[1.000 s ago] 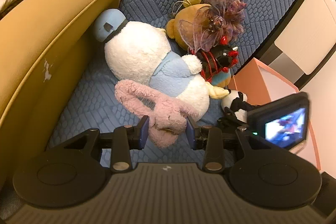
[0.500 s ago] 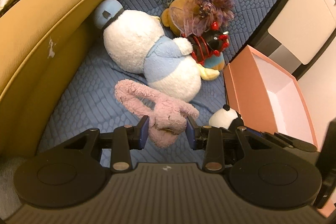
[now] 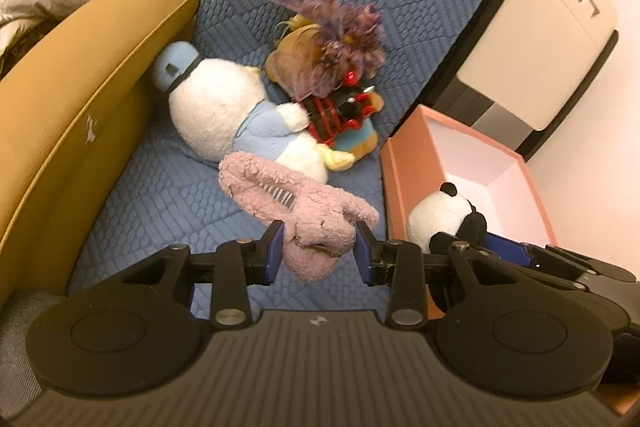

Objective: Organize objects
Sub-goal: 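Carry the bunny with the left tool and the panda with the right tool into the box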

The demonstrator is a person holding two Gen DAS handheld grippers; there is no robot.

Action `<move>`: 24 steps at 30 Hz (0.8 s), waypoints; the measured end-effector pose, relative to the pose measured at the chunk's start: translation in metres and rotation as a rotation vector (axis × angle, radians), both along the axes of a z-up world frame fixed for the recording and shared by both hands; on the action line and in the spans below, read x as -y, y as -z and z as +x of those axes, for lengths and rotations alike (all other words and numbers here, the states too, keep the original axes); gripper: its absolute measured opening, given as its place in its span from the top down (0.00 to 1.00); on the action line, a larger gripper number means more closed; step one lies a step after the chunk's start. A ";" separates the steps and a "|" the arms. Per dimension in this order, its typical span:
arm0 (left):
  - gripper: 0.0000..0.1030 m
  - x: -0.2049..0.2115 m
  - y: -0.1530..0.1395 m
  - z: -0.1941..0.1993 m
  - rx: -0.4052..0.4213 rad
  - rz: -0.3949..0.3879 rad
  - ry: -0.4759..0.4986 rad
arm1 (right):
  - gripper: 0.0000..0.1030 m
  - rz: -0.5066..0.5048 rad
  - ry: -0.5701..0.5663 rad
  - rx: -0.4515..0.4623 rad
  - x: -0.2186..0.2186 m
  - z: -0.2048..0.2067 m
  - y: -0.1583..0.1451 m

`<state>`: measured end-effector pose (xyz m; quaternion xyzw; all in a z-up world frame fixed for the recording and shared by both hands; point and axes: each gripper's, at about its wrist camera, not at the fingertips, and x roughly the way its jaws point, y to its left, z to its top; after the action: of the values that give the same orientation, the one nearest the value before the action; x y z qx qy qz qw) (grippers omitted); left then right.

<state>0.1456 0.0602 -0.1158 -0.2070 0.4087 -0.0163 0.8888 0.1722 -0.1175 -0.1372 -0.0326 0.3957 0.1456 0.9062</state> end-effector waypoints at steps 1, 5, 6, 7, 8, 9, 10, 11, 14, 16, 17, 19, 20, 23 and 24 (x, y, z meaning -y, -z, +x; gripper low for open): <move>0.59 0.002 -0.004 -0.002 0.005 -0.001 0.003 | 0.61 0.012 0.002 0.001 0.003 -0.003 -0.005; 0.59 0.009 -0.020 -0.011 0.031 -0.008 0.017 | 0.61 0.040 0.012 0.020 0.012 -0.017 -0.024; 0.59 0.011 -0.023 -0.013 0.036 -0.011 0.022 | 0.61 0.047 0.017 0.025 0.015 -0.021 -0.029; 0.59 0.013 -0.027 -0.014 0.042 -0.015 0.025 | 0.61 0.049 0.021 0.032 0.017 -0.024 -0.033; 0.59 0.015 -0.031 -0.016 0.051 -0.019 0.030 | 0.61 0.050 0.023 0.041 0.020 -0.028 -0.037; 0.59 0.018 -0.035 -0.019 0.060 -0.024 0.035 | 0.61 0.052 0.023 0.052 0.022 -0.033 -0.041; 0.59 0.020 -0.038 -0.022 0.067 -0.031 0.039 | 0.61 0.054 0.023 0.059 0.024 -0.037 -0.045; 0.59 0.022 -0.041 -0.023 0.072 -0.037 0.044 | 0.61 0.057 0.027 0.064 0.027 -0.040 -0.049; 0.59 0.030 -0.050 -0.029 0.089 -0.051 0.057 | 0.61 0.070 0.036 0.077 0.035 -0.050 -0.058; 0.59 0.036 -0.055 -0.032 0.097 -0.051 0.067 | 0.61 0.079 0.044 0.084 0.040 -0.055 -0.063; 0.59 0.039 -0.057 -0.033 0.100 -0.051 0.072 | 0.61 0.085 0.047 0.087 0.043 -0.058 -0.066; 0.59 0.046 -0.062 -0.035 0.109 -0.050 0.082 | 0.61 0.088 0.056 0.097 0.048 -0.061 -0.070; 0.59 0.049 -0.064 -0.036 0.111 -0.049 0.086 | 0.61 0.092 0.061 0.103 0.052 -0.063 -0.073; 0.59 0.061 -0.069 -0.036 0.118 -0.048 0.104 | 0.61 0.100 0.077 0.115 0.062 -0.069 -0.077; 0.59 0.064 -0.071 -0.036 0.120 -0.047 0.110 | 0.61 0.103 0.083 0.118 0.066 -0.071 -0.078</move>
<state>0.1101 -0.0038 -0.0447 -0.2036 0.3648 -0.0871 0.9044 0.1009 -0.1837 -0.0588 0.0218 0.3347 0.1259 0.9336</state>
